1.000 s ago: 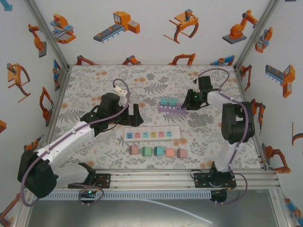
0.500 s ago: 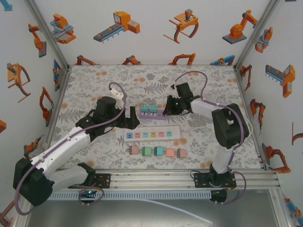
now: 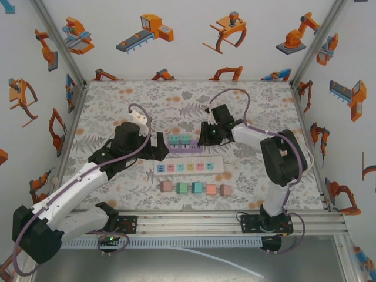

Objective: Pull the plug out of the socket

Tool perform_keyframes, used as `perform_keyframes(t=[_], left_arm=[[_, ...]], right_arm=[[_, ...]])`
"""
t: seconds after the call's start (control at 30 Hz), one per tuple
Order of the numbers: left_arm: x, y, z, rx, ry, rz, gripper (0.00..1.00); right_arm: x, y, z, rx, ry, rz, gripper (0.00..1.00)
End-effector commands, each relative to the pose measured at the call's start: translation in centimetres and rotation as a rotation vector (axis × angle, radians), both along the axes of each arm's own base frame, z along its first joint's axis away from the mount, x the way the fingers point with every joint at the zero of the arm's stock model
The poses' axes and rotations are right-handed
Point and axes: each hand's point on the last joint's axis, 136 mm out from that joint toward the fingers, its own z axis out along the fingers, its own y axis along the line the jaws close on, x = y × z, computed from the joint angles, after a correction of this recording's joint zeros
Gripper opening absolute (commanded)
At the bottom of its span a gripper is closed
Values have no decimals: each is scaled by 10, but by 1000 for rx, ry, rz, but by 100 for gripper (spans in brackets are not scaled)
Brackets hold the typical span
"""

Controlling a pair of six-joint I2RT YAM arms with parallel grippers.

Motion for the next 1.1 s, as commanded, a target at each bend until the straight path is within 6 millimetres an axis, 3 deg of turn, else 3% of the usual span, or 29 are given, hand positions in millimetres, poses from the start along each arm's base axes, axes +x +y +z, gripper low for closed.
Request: perform_keyframes(t=[0.0, 0.23, 0.37, 0.43, 0.6, 0.77, 1.07], left_arm=[[5, 8, -7, -13, 30, 56, 97], [21, 13, -14, -52, 67, 91, 98], [32, 16, -20, -59, 79, 113, 99], [40, 18, -26, -60, 93, 132, 99], [57, 16, -35, -56, 111, 149, 93], [72, 12, -45, -53, 143, 137, 89], [89, 6, -68, -21, 182, 101, 82]], right_arm=[[0, -8, 42, -19, -108, 1, 40], [-4, -5, 113, -29, -394, 129, 44], [-18, 18, 132, -101, -582, 339, 52], [-25, 33, 136, -146, -665, 460, 62], [-42, 63, 124, -177, -767, 734, 65], [-57, 79, 100, -171, -843, 988, 66], [-36, 104, 72, -151, -814, 1057, 66]])
